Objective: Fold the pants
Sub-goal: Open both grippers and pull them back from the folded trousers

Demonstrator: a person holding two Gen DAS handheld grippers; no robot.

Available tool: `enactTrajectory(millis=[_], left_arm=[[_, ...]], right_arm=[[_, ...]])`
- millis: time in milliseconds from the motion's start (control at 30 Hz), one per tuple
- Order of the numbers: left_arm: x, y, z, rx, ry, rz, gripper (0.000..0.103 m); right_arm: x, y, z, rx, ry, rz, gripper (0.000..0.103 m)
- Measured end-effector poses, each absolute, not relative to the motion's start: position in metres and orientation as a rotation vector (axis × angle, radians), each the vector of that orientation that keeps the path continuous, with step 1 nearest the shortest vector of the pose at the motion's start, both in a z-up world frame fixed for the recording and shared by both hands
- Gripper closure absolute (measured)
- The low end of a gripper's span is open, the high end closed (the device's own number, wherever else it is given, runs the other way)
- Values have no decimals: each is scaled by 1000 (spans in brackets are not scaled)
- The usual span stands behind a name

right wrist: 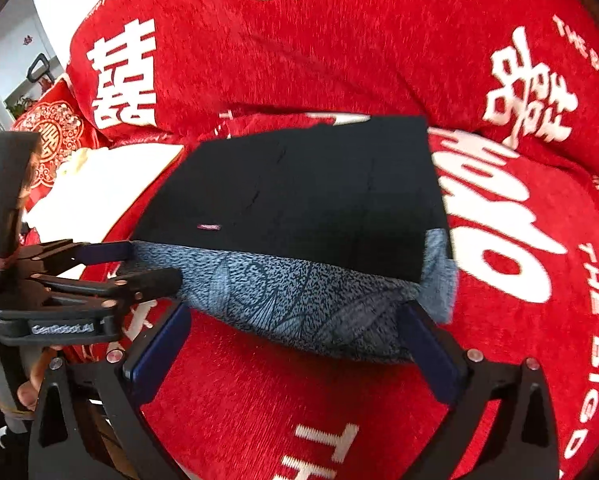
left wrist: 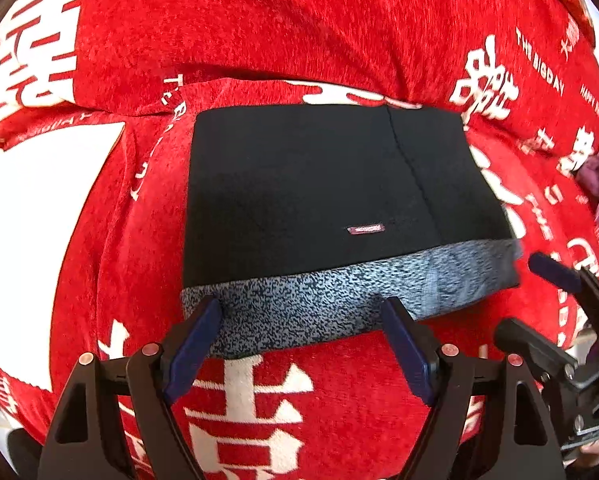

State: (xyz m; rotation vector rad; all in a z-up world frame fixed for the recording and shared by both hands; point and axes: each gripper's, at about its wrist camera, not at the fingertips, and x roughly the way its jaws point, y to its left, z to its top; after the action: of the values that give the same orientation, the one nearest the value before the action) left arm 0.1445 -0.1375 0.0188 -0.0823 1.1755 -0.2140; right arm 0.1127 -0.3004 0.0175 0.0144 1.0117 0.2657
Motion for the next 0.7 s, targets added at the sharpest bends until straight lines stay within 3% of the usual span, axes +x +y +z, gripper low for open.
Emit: enactTrajectory(millis=[233,433,567,700], left_arm=[[142,-139,17,-99,1188,-221,21],[146,-142,1,-96,1222,-216,21],[142,-140,9,-85,1207,-220,21],[135,-134,27,-84,1157,-190,19]], right_arm=[[96,-301,39,-7,955,249,0],[116,-304,8,64,1041,272,0],[123,-308,-8,95,1090,251,0],[107,-306,14,58,1044,247,0]])
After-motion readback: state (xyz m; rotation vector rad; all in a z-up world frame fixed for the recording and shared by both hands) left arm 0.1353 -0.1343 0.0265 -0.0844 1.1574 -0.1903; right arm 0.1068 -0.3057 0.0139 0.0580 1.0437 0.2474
